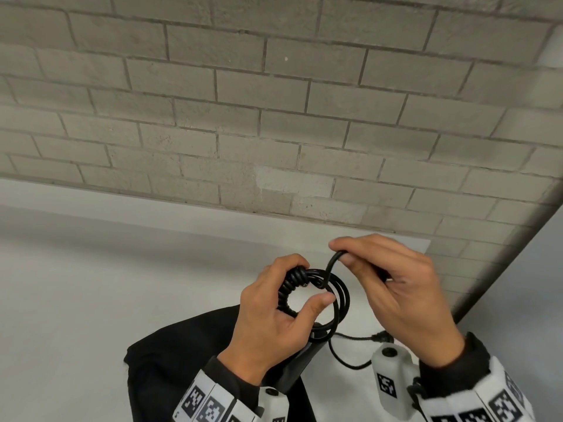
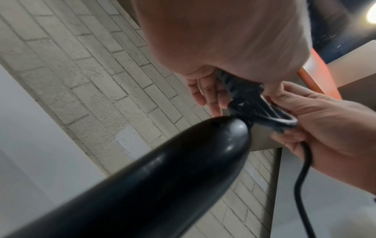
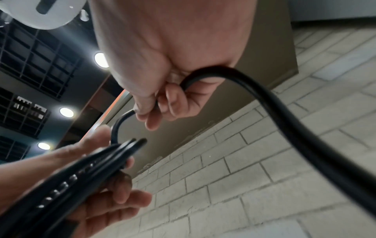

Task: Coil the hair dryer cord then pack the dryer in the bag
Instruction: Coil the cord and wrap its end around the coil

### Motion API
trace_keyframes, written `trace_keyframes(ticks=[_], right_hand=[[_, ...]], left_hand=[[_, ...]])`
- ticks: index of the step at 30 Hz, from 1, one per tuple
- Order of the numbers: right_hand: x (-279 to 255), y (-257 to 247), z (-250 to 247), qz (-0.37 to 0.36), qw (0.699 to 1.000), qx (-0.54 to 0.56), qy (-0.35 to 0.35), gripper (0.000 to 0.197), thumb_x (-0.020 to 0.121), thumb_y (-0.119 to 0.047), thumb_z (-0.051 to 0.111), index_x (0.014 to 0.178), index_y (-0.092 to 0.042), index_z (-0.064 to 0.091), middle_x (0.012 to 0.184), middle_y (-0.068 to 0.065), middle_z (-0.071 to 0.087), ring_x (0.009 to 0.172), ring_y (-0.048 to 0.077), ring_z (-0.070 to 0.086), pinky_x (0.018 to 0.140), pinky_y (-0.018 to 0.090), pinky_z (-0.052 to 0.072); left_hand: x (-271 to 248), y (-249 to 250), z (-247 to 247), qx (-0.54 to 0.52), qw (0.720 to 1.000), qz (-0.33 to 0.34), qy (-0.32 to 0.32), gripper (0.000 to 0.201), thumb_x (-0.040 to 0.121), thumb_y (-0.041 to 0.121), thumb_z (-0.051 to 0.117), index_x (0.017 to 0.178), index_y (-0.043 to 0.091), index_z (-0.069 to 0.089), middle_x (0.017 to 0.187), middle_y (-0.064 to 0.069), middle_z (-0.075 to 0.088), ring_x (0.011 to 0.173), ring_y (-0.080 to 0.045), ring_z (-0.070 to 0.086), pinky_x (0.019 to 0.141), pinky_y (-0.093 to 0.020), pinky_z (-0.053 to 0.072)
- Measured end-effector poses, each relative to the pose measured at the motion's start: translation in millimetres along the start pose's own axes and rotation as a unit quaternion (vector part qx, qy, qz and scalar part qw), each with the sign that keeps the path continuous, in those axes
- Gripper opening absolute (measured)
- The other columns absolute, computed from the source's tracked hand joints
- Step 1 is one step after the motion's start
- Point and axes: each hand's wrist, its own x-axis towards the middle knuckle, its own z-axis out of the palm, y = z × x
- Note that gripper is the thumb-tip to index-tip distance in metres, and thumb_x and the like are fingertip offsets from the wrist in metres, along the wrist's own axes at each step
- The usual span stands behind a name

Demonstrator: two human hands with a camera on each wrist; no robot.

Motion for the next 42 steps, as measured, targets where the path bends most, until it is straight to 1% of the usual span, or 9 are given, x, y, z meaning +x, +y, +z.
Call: trace_keyframes(ticks=[7, 14, 18, 22, 24, 30, 35, 38, 42], right_hand=[[6, 0, 21, 0.146, 0.984, 0.101, -0.014, 0.014, 0.086, -0.025, 0.067, 0.099, -0.022, 0.068, 0.086, -0.011, 0.074, 0.080, 0.005, 0.067, 0.065, 0.011, 0.045], [0, 1, 31, 0.279, 0.935, 0.218, -0.032, 0.011, 0.088, -0.017, 0.067, 0.085, -0.010, 0.060, 0.074, 0.005, 0.076, 0.064, 0.048, 0.058, 0.067, 0.054, 0.050], [-7, 1, 30, 0.324, 0.912, 0.247, -0.038, 0.010, 0.088, -0.016, 0.066, 0.082, -0.009, 0.062, 0.071, 0.011, 0.075, 0.064, 0.029, 0.067, 0.071, 0.044, 0.053], [-22, 2, 28, 0.307, 0.919, 0.246, -0.027, 0.027, 0.088, -0.039, 0.064, 0.078, -0.014, 0.064, 0.059, 0.014, 0.059, 0.050, 0.025, 0.043, 0.050, 0.038, 0.038], [-30, 2, 26, 0.282, 0.922, 0.262, -0.046, 0.044, 0.078, -0.056, 0.068, 0.084, -0.012, 0.066, 0.067, 0.017, 0.063, 0.052, 0.024, 0.049, 0.049, 0.033, 0.041], [-41, -1, 24, 0.277, 0.930, 0.217, -0.106, 0.013, 0.077, -0.019, 0.080, 0.082, -0.019, 0.068, 0.082, 0.006, 0.075, 0.073, 0.034, 0.065, 0.065, 0.051, 0.050], [-36, 0, 21, 0.266, 0.934, 0.205, -0.121, 0.008, 0.082, -0.017, 0.076, 0.084, -0.021, 0.069, 0.083, 0.007, 0.074, 0.077, 0.031, 0.065, 0.071, 0.048, 0.052], [-32, 0, 17, 0.258, 0.939, 0.183, -0.136, 0.006, 0.082, -0.020, 0.074, 0.084, -0.024, 0.070, 0.086, 0.001, 0.075, 0.085, 0.019, 0.069, 0.081, 0.040, 0.054], [-28, 5, 14, 0.228, 0.955, 0.126, -0.145, 0.008, 0.080, -0.029, 0.074, 0.087, -0.026, 0.072, 0.103, -0.010, 0.068, 0.106, 0.014, 0.061, 0.095, 0.031, 0.044]], left_hand=[[-1, 2, 0, -0.043, 0.999, 0.014, 0.002, 0.027, 0.081, 0.030, 0.075, 0.098, 0.017, 0.059, 0.083, 0.006, 0.068, 0.076, -0.008, 0.068, 0.068, -0.016, 0.052], [-5, 3, 0, -0.081, 0.996, 0.023, 0.034, 0.025, 0.090, 0.042, 0.062, 0.092, 0.017, 0.058, 0.075, 0.016, 0.065, 0.062, 0.002, 0.062, 0.061, -0.011, 0.046], [-5, 4, 0, -0.069, 0.996, 0.021, 0.058, 0.024, 0.090, 0.047, 0.060, 0.093, 0.023, 0.060, 0.079, 0.004, 0.070, 0.067, -0.008, 0.067, 0.060, -0.018, 0.050], [-5, 3, -1, -0.038, 0.996, 0.003, 0.080, 0.021, 0.091, 0.051, 0.058, 0.092, 0.030, 0.059, 0.069, 0.011, 0.062, 0.058, -0.008, 0.060, 0.057, -0.018, 0.045], [-5, 3, 0, -0.030, 0.996, -0.001, 0.080, 0.018, 0.091, 0.051, 0.057, 0.094, 0.033, 0.058, 0.068, 0.018, 0.062, 0.058, -0.014, 0.060, 0.055, -0.027, 0.047], [-3, 4, -1, -0.014, 0.997, -0.035, 0.066, 0.015, 0.091, 0.057, 0.054, 0.095, 0.042, 0.056, 0.075, 0.016, 0.065, 0.065, -0.018, 0.063, 0.057, -0.036, 0.051], [2, 9, -3, -0.029, 0.995, -0.090, 0.030, 0.017, 0.089, 0.049, 0.057, 0.093, 0.033, 0.060, 0.082, 0.014, 0.068, 0.076, -0.013, 0.065, 0.068, -0.023, 0.050], [5, 14, -7, -0.076, 0.990, -0.121, -0.002, 0.028, 0.090, 0.041, 0.058, 0.112, 0.026, 0.063, 0.094, 0.013, 0.070, 0.091, -0.007, 0.068, 0.077, -0.011, 0.048], [7, 18, -8, -0.119, 0.983, -0.140, -0.006, 0.028, 0.091, 0.034, 0.061, 0.118, 0.027, 0.064, 0.100, 0.011, 0.071, 0.100, -0.009, 0.066, 0.084, -0.012, 0.047]])
